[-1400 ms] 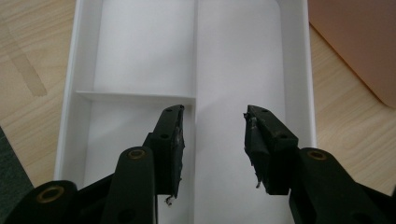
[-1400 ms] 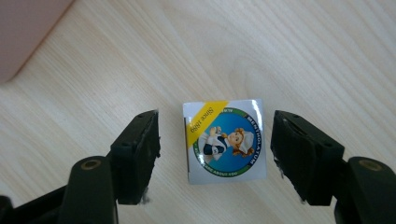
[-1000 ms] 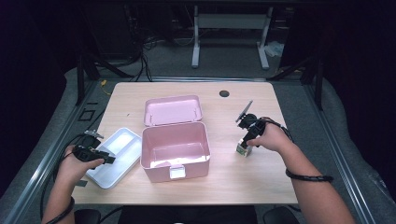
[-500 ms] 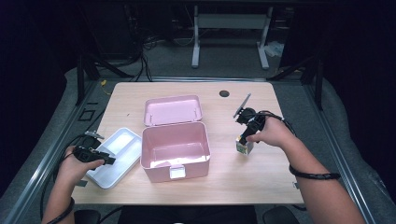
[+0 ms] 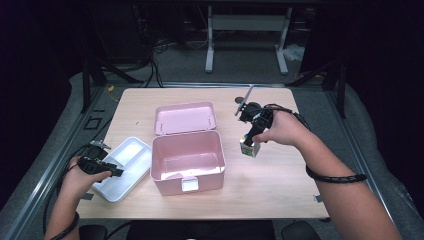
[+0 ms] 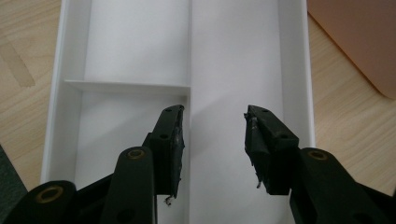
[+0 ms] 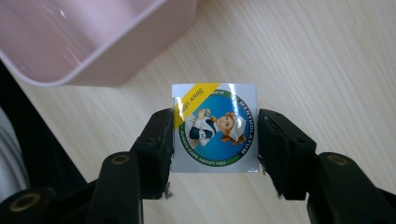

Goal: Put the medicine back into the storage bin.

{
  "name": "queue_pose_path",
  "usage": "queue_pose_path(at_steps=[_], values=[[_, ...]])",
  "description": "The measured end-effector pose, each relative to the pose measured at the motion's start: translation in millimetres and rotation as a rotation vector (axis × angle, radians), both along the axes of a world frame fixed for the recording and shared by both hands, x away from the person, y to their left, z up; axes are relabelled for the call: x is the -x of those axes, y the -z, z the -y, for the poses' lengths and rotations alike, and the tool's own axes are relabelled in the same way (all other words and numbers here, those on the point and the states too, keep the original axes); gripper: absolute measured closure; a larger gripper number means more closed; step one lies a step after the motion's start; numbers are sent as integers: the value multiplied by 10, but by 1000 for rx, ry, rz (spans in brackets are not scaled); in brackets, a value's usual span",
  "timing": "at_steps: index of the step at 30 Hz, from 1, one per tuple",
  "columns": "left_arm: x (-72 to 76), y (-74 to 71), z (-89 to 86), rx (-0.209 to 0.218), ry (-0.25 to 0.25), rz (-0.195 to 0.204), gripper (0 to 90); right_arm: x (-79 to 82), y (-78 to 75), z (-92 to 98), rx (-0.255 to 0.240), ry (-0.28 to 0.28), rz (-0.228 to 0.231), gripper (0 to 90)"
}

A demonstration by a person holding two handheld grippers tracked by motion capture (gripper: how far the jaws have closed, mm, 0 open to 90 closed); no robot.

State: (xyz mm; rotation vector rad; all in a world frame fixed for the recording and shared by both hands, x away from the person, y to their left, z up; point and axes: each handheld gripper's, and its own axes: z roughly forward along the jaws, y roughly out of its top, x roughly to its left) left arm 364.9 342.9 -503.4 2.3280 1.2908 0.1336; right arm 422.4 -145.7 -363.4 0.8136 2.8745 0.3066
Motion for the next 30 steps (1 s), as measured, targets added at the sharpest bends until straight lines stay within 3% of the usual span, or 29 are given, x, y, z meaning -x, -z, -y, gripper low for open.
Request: queue_pose_path(at_steps=[3,9,14,15,17,19,21,30], values=[[2,-4,-3,2,-2,2,569,10,-80,-61,-3,-18,-12,469],[-1,1,13,2,3,-1,569,94,-343,-333,-17,-91,15,469],[-4,0,19,2,11,1,571,134,-437,-492,-33,-134,13,470],[-3,0,17,4,8,1,571,168,-455,-582,-55,-156,34,470],[-4,2,15,5,8,1,572,188,-472,-631,-46,-167,38,470],[-6,9,12,5,7,-2,572,225,-467,-767,-76,-207,29,470],[-6,11,12,4,8,-4,572,229,-466,-808,-75,-220,20,470],[-7,18,7,-3,14,-4,572,264,-286,-1090,-89,-279,12,470]])
